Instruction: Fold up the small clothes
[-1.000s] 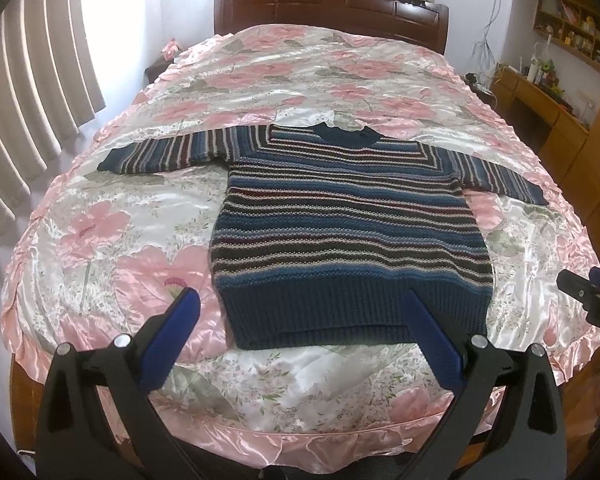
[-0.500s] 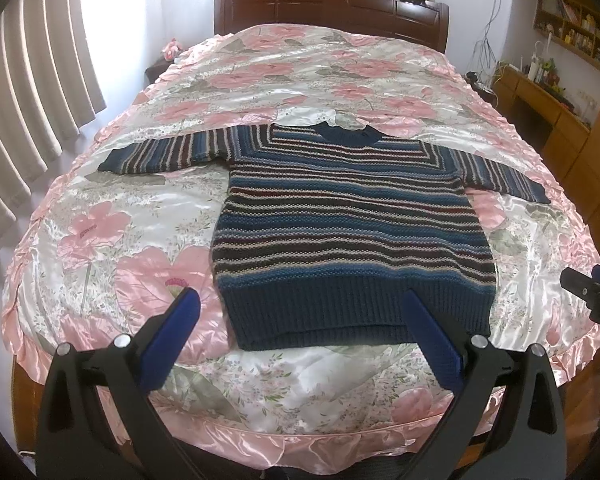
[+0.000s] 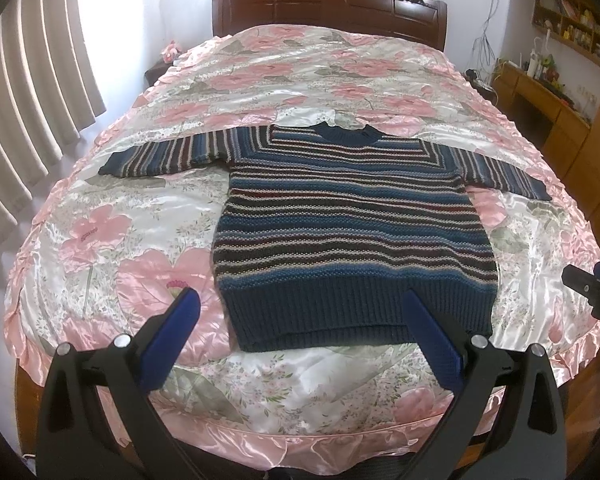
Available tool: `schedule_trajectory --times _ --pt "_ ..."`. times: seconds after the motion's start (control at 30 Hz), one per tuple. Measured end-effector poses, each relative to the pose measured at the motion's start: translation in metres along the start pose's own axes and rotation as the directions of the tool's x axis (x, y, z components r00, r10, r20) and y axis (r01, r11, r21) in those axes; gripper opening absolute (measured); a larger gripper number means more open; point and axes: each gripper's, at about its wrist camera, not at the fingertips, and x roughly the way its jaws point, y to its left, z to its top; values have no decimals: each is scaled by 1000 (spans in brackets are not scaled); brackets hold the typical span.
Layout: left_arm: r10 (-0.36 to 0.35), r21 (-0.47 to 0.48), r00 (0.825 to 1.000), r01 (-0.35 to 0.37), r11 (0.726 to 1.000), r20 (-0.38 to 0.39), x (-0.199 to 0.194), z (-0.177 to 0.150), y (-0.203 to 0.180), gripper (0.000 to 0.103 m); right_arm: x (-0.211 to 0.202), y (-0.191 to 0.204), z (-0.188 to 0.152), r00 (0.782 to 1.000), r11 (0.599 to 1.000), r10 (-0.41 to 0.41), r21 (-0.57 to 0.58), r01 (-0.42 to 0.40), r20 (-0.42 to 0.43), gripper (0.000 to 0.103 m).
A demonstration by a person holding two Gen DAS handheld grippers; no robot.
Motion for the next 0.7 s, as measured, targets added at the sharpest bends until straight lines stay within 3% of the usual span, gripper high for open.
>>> schedule_trajectory --times 0.7 --pt "6 4 1000 -6 1000 -3 2 1 0 100 2 -3 1 1000 1000 -3 1 3 0 99"
